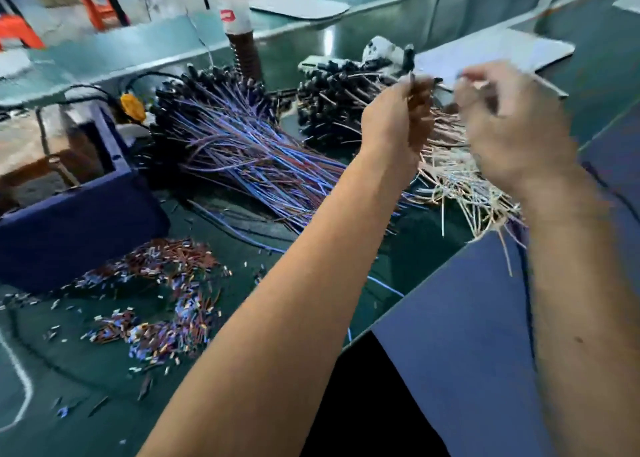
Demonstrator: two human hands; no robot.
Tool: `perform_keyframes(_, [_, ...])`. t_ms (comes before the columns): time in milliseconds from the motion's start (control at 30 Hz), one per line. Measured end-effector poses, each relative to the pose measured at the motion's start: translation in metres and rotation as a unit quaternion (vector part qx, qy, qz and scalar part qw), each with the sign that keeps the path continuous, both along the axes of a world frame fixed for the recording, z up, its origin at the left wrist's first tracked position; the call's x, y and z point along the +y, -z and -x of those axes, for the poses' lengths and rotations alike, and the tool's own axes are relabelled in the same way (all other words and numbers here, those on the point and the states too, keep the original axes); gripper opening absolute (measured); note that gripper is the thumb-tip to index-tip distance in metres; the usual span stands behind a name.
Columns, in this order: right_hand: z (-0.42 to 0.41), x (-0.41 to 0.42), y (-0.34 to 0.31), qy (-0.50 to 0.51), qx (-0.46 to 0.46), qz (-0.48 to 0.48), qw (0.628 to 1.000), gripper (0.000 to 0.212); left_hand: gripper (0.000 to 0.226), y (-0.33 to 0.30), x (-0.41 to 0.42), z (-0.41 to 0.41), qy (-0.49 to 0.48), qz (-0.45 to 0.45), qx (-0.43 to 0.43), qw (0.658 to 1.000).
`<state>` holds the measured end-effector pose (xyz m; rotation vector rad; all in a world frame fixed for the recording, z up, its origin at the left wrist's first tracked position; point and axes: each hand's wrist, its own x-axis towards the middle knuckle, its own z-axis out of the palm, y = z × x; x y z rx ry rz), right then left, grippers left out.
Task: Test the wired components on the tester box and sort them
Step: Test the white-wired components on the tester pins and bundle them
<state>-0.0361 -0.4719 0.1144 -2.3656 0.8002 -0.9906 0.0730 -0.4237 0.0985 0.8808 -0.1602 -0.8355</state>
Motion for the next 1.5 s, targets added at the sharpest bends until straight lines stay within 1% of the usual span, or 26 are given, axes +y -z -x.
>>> perform_keyframes(33, [-0.004,-0.003,0.004,-0.021,0.05,-0.001,0.999,0.034,0.032,-0.001,-0.006,-0.001,0.003,0.046,0.049,0.998])
perform_keyframes(100, [-0.011,-0.007,0.012,-0.052,0.078,-0.034,0.995,0.03,0.032,-0.004,-0.015,-0.004,-0.011,0.094,0.114,0.989])
perform_keyframes(167, [-0.015,-0.012,0.014,-0.055,0.081,-0.04,0.994,0.027,0.031,-0.004,-0.02,-0.01,-0.042,0.106,0.129,0.985])
perform_keyframes(200, [-0.018,-0.016,0.014,-0.039,0.083,-0.015,0.996,0.025,0.031,-0.004,-0.02,-0.014,-0.06,0.103,0.118,0.986])
perform_keyframes(233, [-0.02,-0.021,0.012,-0.019,0.083,0.016,0.996,0.024,0.03,-0.003,-0.021,-0.018,-0.078,0.089,0.095,0.988])
perform_keyframes(300, [-0.023,-0.028,0.005,0.018,0.078,0.074,0.994,0.026,0.027,-0.003,-0.021,-0.026,-0.116,0.02,0.008,0.993])
perform_keyframes(367, [-0.026,-0.033,-0.003,0.063,0.051,0.117,0.99,0.031,0.022,0.0,-0.023,-0.035,-0.152,-0.049,-0.07,0.985])
perform_keyframes(400, [-0.03,-0.036,-0.005,0.09,0.033,0.135,0.986,0.033,0.02,0.001,-0.024,-0.039,-0.166,-0.077,-0.094,0.979])
perform_keyframes(467, [-0.041,-0.04,0.0,0.131,0.03,0.159,0.978,0.031,0.024,0.002,-0.025,-0.047,-0.177,-0.138,-0.106,0.969])
perform_keyframes(500, [-0.049,-0.042,0.007,0.133,0.058,0.161,0.976,0.031,0.025,0.003,-0.025,-0.05,-0.175,-0.154,-0.092,0.968])
perform_keyframes(533, [-0.057,-0.044,0.017,0.12,0.108,0.156,0.974,0.033,0.025,0.005,-0.025,-0.053,-0.167,-0.153,-0.064,0.972])
perform_keyframes(567, [-0.065,-0.046,0.029,0.095,0.176,0.135,0.97,0.039,0.024,0.007,-0.026,-0.055,-0.16,-0.14,-0.033,0.977])
perform_keyframes(633, [-0.077,-0.048,0.05,0.035,0.327,0.063,0.942,0.067,0.021,0.009,-0.025,-0.053,-0.156,-0.114,0.006,0.981])
perform_keyframes(667, [-0.081,-0.05,0.059,0.017,0.378,0.036,0.925,0.08,0.02,0.011,-0.025,-0.052,-0.158,-0.107,0.015,0.982])
perform_keyframes(700, [-0.084,-0.051,0.066,0.007,0.407,0.02,0.913,0.088,0.019,0.013,-0.024,-0.051,-0.161,-0.107,0.017,0.981])
perform_keyframes(767, [-0.088,-0.053,0.074,0.003,0.427,0.015,0.904,0.095,0.014,0.016,-0.021,-0.051,-0.163,-0.103,0.027,0.981])
perform_keyframes(833, [-0.09,-0.052,0.074,0.002,0.425,0.005,0.905,0.101,0.005,0.017,-0.016,-0.051,-0.169,-0.085,0.04,0.981])
perform_keyframes(867, [-0.09,-0.051,0.071,0.005,0.424,-0.002,0.906,0.104,0.006,0.016,-0.013,-0.05,-0.168,-0.076,0.041,0.982])
perform_keyframes(933, [-0.089,-0.046,0.065,0.007,0.417,-0.01,0.909,0.107,0.024,0.016,-0.008,-0.05,-0.161,-0.066,0.043,0.984])
perform_keyframes(1000, [-0.089,-0.035,0.058,0.001,0.401,-0.004,0.916,0.104,0.031,0.014,0.0,-0.052,-0.159,-0.046,0.056,0.985])
perform_keyframes(1067, [-0.089,-0.021,0.049,-0.007,0.382,0.013,0.924,0.096,0.019,0.01,0.012,-0.052,-0.157,-0.019,0.061,0.985])
perform_keyframes(1133, [-0.093,-0.001,0.04,-0.025,0.337,0.04,0.94,0.085,0.005,0.006,0.028,-0.053,-0.155,0.002,0.061,0.986])
perform_keyframes(1233, [-0.102,0.039,0.023,-0.088,0.21,0.068,0.971,0.063,0.022,0.0,0.063,-0.052,-0.162,0.021,0.017,0.986])
perform_keyframes(1300, [-0.108,0.073,0.014,-0.127,0.15,0.113,0.974,0.042,0.021,-0.001,0.097,-0.055,-0.194,0.024,-0.05,0.979])
perform_keyframes(1400, [-0.119,0.132,0.008,-0.163,0.125,0.148,0.967,0.019,0.018,0.002,0.165,-0.063,-0.255,-0.014,-0.131,0.958])
perform_keyframes(1500, [-0.135,0.204,0.008,-0.242,0.135,0.168,0.946,0.016,0.02,0.006,0.248,-0.072,-0.3,-0.113,-0.189,0.928])
